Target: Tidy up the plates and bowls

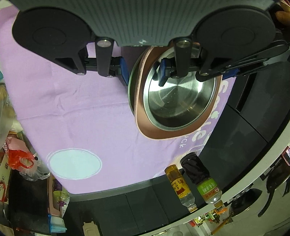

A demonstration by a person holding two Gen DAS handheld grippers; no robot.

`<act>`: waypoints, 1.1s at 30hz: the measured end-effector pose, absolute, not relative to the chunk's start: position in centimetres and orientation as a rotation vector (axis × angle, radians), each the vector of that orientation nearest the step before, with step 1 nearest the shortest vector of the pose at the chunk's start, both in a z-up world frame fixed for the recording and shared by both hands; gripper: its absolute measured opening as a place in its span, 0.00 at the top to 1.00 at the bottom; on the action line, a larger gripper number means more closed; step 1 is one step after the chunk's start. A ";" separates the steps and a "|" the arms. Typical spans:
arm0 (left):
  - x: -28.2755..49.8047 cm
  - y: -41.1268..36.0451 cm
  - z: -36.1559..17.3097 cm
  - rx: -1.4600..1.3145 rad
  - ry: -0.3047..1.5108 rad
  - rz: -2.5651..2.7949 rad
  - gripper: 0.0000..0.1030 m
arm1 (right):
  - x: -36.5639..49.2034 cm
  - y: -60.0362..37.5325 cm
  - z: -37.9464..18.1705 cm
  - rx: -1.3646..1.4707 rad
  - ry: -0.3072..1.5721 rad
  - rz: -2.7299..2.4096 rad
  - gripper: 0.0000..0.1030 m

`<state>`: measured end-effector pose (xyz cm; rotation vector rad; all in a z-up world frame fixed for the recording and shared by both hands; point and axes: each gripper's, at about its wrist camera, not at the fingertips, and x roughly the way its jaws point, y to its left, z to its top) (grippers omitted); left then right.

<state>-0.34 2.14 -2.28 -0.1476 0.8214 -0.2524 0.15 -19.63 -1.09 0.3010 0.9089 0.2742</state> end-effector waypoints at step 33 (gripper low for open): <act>-0.6 4.9 -1.8 -0.165 0.760 -0.232 0.63 | 1.2 -19.6 -1.2 0.343 0.884 0.308 0.49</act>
